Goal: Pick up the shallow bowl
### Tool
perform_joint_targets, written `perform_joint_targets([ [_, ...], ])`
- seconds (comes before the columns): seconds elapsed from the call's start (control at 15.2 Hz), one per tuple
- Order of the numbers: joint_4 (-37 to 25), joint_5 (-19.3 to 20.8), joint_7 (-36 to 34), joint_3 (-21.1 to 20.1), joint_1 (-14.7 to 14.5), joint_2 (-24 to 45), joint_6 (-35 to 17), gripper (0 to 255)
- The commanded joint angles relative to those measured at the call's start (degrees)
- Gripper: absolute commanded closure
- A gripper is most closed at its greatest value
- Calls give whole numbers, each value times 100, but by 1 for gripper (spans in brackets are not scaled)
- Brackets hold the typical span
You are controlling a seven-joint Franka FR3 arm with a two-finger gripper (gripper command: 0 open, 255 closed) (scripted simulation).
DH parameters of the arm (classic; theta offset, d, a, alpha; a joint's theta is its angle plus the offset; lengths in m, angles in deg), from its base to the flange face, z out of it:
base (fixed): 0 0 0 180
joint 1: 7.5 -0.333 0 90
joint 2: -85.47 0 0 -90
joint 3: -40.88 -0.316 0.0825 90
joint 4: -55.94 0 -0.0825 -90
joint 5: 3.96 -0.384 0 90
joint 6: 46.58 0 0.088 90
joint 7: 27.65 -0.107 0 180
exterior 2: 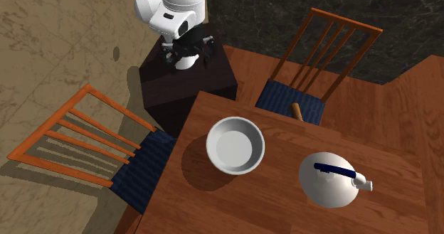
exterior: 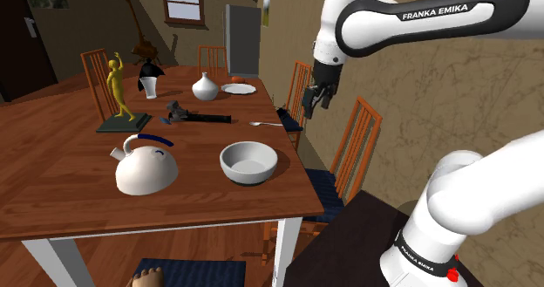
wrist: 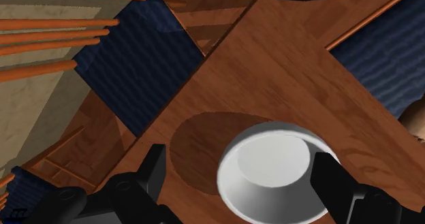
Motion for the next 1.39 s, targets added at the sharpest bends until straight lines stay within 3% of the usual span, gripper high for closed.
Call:
perform_joint_targets([
  [0.0,-18,-22,-156,-124,-30,347,-316,0],
  [0.66,-593,175,-1066,-780,-112,2310,-1581,0],
  [1.32,-1913,994,-2145,-1147,-314,4517,-2221,0],
])
